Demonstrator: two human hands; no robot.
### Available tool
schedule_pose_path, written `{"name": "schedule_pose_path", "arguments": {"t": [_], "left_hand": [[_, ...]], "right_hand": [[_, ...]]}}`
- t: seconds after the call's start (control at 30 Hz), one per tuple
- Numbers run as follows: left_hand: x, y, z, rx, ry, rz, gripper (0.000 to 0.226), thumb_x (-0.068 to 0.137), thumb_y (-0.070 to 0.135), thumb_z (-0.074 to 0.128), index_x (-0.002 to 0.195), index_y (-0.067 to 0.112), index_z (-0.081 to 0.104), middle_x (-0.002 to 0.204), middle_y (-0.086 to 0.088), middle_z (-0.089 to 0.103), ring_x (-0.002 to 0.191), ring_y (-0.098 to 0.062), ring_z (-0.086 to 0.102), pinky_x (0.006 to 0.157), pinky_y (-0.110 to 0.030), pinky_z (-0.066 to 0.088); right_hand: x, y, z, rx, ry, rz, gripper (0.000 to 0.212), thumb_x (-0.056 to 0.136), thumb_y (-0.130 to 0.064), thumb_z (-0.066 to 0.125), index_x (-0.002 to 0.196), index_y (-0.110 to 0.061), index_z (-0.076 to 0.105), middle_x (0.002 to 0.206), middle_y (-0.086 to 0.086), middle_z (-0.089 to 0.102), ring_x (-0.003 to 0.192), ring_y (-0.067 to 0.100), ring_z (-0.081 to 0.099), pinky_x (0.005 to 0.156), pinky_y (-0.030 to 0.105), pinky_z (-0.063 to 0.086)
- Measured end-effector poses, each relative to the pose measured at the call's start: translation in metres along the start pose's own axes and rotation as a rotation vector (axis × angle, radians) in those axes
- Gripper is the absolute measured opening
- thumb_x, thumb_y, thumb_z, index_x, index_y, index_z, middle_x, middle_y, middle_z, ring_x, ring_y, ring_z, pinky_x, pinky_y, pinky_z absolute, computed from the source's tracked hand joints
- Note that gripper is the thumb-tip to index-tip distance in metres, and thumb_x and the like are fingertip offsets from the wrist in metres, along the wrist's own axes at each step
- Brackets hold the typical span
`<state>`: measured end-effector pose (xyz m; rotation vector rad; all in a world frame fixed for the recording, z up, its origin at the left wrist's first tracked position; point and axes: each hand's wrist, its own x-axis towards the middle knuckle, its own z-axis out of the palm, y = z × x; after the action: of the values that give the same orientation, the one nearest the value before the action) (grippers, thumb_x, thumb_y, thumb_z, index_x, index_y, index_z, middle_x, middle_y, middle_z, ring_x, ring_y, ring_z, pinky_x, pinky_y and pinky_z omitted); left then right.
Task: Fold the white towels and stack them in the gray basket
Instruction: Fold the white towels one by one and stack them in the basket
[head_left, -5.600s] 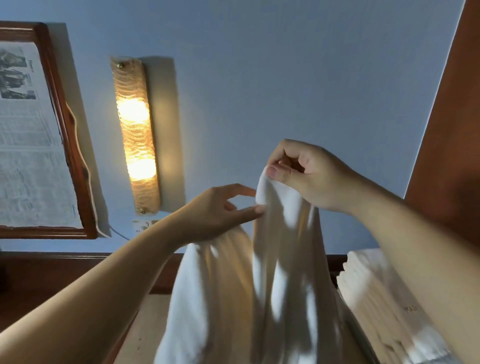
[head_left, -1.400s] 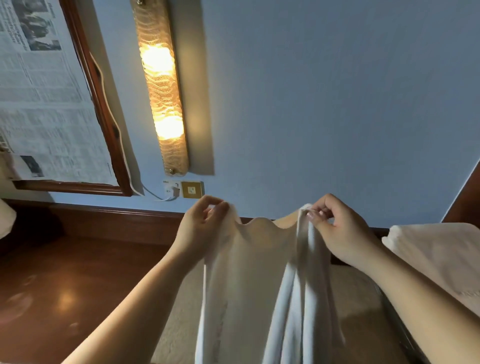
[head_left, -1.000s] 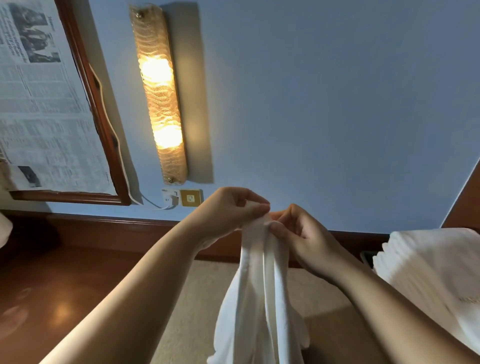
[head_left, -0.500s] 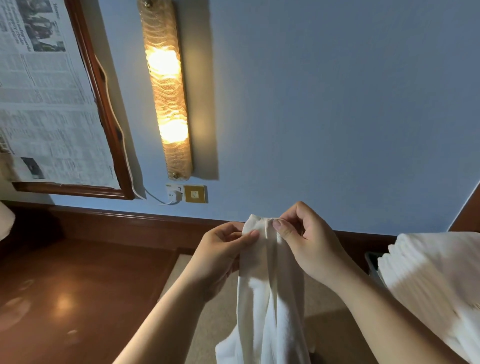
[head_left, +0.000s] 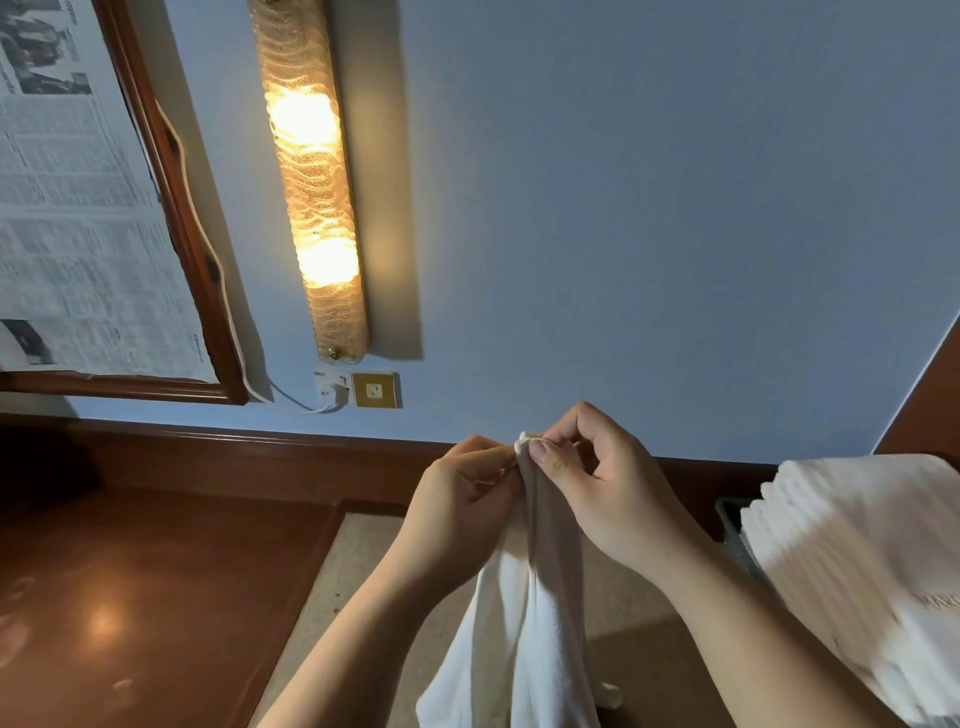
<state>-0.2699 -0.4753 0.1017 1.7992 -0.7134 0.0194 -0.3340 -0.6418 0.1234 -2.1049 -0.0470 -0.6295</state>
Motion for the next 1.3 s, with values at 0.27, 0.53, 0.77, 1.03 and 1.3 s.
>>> {"name": "schedule_pose_path", "arguments": {"t": [0.27,0.53,0.77,1.03,1.3], "left_hand": [[-0.01,0.002,0.016,-0.186,0.169,-0.019,0.008,0.098,0.031,0.074,0.104,0.029,0.078,0.091,0.009,0.078,0.089,-0.013,0.075,0.08,-0.041,0.062],[-0.034,-0.014,0.045,-0.029,0.303,0.043,0.024,0.088,0.041,0.083,0.107,0.037,0.068,0.097,0.022,0.073,0.09,-0.006,0.073,0.074,-0.035,0.062],[-0.042,-0.025,0.055,-0.083,0.373,-0.03,0.022,0.087,0.049,0.079,0.102,0.037,0.068,0.097,0.025,0.071,0.097,-0.003,0.071,0.08,-0.03,0.062],[-0.051,-0.031,0.067,-0.177,0.274,-0.063,0.011,0.094,0.035,0.075,0.103,0.035,0.068,0.098,0.02,0.073,0.102,-0.006,0.07,0.085,-0.025,0.058],[-0.05,-0.027,0.077,-0.097,0.432,-0.003,0.023,0.089,0.046,0.078,0.102,0.042,0.06,0.1,0.019,0.067,0.101,-0.006,0.066,0.078,-0.023,0.057]], "right_hand": [[-0.002,0.009,0.002,-0.019,0.191,0.024,0.02,0.098,-0.028,0.07,0.081,-0.02,0.062,0.069,-0.005,0.062,0.061,0.016,0.056,0.058,0.025,0.046],[0.001,0.003,0.004,0.033,0.195,0.059,0.011,0.094,-0.026,0.076,0.091,-0.025,0.065,0.085,-0.014,0.07,0.083,0.006,0.068,0.071,0.012,0.049],[0.011,-0.01,-0.013,-0.521,-0.142,-0.114,0.027,0.104,-0.027,0.061,0.129,-0.028,0.071,0.1,-0.011,0.06,0.092,0.01,0.06,0.082,0.024,0.049],[0.025,-0.028,-0.038,-0.772,-0.235,-0.16,0.016,0.105,-0.035,0.055,0.11,-0.03,0.07,0.105,-0.016,0.066,0.103,0.01,0.051,0.094,0.038,0.042],[0.007,-0.019,-0.033,-0.4,-0.092,-0.019,0.011,0.104,-0.03,0.059,0.11,-0.029,0.068,0.102,-0.018,0.069,0.099,0.0,0.064,0.083,0.017,0.052]]}}
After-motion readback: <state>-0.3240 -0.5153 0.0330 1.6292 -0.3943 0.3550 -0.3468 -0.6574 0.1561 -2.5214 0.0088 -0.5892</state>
